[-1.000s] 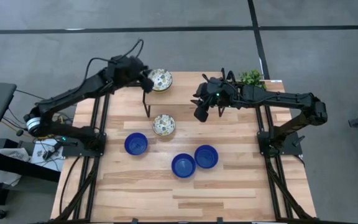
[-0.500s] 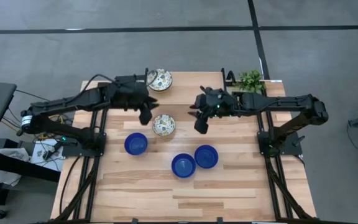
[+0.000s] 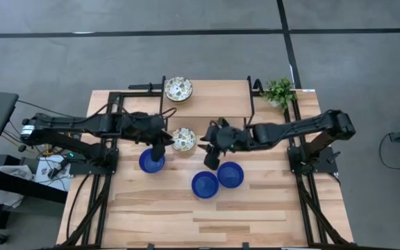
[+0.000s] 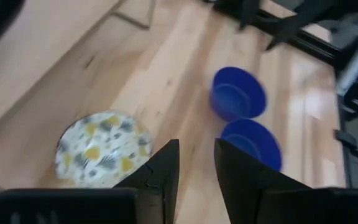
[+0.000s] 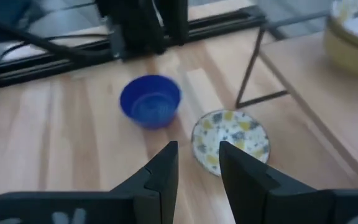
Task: Pick & Place Mini bowls
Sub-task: Stack the white patterned bowl on top of the white patterned bowl on the shelf
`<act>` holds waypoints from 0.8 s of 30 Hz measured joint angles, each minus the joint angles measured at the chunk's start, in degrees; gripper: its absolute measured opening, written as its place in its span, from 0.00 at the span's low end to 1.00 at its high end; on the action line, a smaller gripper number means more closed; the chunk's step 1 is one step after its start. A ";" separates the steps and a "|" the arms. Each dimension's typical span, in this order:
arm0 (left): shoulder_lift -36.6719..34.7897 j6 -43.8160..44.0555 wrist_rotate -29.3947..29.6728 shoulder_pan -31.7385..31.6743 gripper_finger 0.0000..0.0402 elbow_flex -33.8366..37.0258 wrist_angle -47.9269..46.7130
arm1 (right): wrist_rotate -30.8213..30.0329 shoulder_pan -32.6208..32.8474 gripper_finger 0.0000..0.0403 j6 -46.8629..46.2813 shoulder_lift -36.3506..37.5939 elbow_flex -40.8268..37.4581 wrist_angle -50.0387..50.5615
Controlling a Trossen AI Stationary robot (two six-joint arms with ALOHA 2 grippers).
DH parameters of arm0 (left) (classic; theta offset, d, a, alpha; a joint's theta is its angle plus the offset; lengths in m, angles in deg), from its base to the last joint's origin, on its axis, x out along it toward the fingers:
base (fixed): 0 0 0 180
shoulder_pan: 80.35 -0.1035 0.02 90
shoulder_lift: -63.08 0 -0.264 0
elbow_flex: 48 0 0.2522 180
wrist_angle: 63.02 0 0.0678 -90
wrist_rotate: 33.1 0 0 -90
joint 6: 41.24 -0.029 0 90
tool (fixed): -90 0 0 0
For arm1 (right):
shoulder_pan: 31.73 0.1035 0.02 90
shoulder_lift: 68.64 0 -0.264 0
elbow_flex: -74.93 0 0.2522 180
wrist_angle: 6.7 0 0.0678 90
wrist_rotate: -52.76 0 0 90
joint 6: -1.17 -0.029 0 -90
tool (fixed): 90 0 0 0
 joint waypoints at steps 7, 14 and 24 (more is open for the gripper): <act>-6.67 1.56 0.66 2.99 0.25 5.46 2.67 | -7.78 3.63 0.26 -2.86 -0.35 -2.12 -0.38; -12.60 1.60 0.88 3.10 0.25 9.82 2.99 | -1.92 3.69 0.26 -4.30 -0.96 -6.49 -2.15; -12.44 2.86 1.97 3.06 0.25 15.52 6.64 | 0.60 1.82 0.26 0.86 -8.11 -7.06 -6.90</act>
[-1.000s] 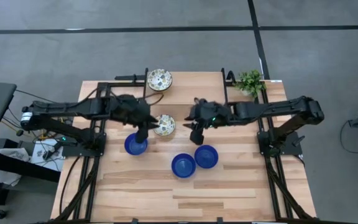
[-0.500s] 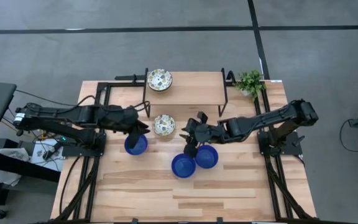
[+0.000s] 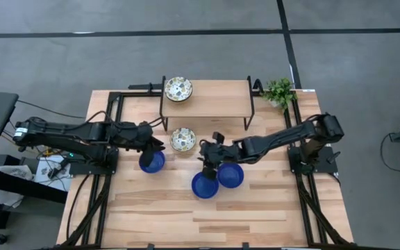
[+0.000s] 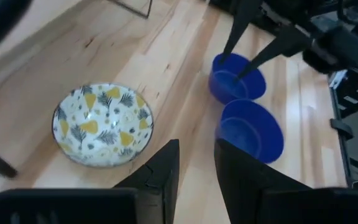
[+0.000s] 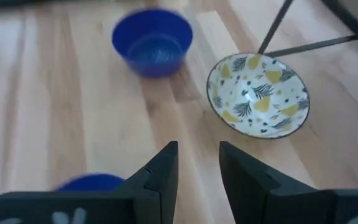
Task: Pick & Place Mini bowls
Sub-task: Stack the white patterned bowl on top of the white patterned bowl on the shelf
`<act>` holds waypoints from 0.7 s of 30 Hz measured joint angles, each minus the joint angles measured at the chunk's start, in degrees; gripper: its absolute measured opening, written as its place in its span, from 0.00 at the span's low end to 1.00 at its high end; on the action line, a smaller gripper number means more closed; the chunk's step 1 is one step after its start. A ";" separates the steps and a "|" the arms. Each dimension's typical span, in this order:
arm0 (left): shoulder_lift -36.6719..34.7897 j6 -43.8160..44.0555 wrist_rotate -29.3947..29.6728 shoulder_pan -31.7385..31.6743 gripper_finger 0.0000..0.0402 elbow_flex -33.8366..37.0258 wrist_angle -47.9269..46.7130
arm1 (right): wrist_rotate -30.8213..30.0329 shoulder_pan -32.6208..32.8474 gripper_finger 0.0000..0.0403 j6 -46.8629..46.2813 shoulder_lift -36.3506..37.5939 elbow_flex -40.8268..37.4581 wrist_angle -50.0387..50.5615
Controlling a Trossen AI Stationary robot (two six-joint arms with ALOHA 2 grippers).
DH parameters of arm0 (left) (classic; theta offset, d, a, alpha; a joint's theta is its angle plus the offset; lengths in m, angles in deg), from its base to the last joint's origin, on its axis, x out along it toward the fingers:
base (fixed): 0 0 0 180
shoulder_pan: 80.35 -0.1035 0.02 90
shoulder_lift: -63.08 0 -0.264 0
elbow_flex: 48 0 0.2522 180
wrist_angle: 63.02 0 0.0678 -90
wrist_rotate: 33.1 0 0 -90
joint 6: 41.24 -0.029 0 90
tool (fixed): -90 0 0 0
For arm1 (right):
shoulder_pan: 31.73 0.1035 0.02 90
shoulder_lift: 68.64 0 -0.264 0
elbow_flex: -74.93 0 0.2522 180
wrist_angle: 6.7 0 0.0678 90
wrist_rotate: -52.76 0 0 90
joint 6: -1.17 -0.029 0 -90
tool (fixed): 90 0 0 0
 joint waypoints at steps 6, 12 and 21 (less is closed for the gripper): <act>0.98 3.00 0.01 0.00 0.25 1.18 2.56 | -0.09 -1.83 0.26 17.35 -5.43 0.65 -0.61; 1.20 3.06 0.00 0.00 0.25 1.20 2.82 | -0.12 -3.19 0.26 25.75 -9.97 4.46 -1.98; 1.40 2.75 -0.02 0.00 0.25 1.20 3.26 | 2.57 -5.86 0.26 34.14 -12.45 7.80 -1.79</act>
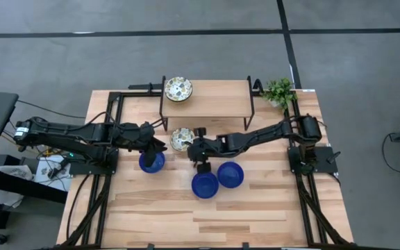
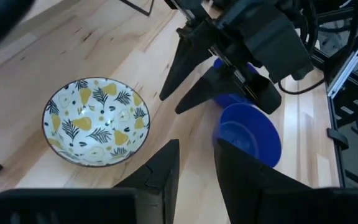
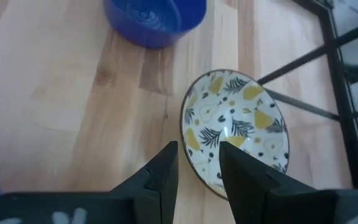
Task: Pick & Place Mini bowls
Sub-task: Stack the white patterned bowl on top of the white patterned bowl on the shelf
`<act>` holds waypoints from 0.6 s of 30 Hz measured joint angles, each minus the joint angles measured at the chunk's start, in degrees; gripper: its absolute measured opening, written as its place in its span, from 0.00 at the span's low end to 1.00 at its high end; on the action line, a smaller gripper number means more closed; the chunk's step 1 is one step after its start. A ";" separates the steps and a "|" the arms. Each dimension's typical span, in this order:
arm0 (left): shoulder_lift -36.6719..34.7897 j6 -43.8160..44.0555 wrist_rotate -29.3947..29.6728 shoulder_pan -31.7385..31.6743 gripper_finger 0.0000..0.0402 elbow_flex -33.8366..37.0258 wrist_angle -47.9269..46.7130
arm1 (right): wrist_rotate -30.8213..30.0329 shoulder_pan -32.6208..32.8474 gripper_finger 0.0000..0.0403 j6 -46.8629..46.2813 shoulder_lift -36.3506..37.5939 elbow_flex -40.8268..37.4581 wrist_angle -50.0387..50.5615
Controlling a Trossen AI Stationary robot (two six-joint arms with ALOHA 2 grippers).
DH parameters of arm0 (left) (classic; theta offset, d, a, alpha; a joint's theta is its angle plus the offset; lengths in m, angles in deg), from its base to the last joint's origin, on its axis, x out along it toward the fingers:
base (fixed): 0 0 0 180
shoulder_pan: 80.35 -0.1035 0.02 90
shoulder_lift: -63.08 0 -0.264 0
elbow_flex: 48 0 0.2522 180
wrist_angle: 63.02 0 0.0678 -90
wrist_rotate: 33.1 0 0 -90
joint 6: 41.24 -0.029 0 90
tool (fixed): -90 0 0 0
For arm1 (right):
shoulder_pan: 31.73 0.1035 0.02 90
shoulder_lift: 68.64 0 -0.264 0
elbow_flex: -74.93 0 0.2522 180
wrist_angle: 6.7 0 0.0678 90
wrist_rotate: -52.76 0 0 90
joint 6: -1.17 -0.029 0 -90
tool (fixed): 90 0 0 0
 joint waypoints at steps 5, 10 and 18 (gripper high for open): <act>0.00 -0.13 0.00 0.00 0.25 0.00 0.02 | 2.63 -1.25 0.26 1.41 0.00 0.00 0.71; 0.02 -0.13 0.00 0.00 0.25 0.00 0.00 | 4.95 -1.76 0.26 6.86 0.00 -0.02 2.14; 0.02 -1.18 0.00 0.00 0.25 0.00 0.03 | 7.65 -3.70 0.26 8.38 -1.31 0.01 1.64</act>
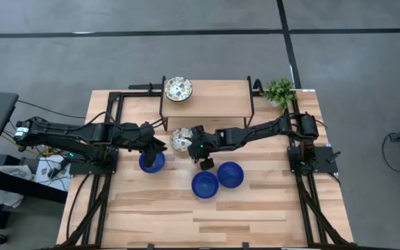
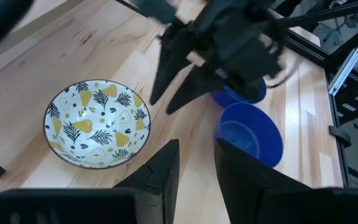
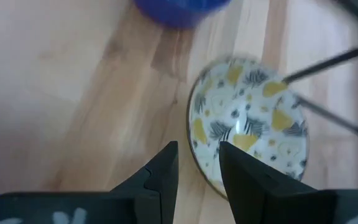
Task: Pick & Place Mini bowls
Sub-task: Stack the white patterned bowl on top of the white patterned bowl on the shelf
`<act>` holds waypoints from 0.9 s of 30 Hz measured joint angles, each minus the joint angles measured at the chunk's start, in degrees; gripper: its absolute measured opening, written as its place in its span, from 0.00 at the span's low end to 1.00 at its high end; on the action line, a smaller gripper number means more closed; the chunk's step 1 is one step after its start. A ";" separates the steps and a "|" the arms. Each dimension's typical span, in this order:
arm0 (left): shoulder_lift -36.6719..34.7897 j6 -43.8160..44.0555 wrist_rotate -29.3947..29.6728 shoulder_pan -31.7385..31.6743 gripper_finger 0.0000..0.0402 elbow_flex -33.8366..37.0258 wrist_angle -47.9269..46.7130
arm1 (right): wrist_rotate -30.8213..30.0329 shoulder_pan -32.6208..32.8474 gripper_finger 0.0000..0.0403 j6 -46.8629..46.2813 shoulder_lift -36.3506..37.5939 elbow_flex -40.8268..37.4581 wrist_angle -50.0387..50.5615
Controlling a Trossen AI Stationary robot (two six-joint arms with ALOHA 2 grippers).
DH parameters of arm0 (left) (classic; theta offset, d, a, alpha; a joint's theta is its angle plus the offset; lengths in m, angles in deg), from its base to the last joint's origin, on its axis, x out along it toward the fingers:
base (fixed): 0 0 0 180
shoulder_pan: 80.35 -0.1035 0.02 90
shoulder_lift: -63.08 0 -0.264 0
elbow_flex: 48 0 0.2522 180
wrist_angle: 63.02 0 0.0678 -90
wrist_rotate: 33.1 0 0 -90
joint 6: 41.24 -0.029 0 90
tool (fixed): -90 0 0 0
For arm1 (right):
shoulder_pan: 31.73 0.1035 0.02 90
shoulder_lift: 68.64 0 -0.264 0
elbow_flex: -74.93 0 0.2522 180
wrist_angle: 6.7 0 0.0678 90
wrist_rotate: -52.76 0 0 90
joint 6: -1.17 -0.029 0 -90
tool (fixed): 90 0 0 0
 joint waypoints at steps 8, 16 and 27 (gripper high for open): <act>0.00 -0.02 0.00 -0.02 0.25 -0.02 0.00 | 0.28 -0.18 0.26 0.86 -0.70 -0.01 0.63; 0.00 -0.46 0.17 -0.02 0.25 -0.02 0.02 | 0.29 -0.96 0.26 3.71 -1.96 -0.04 0.17; 0.00 -0.46 0.22 -0.02 0.25 -0.04 0.01 | -1.34 -1.56 0.26 3.88 -3.28 -0.03 -0.65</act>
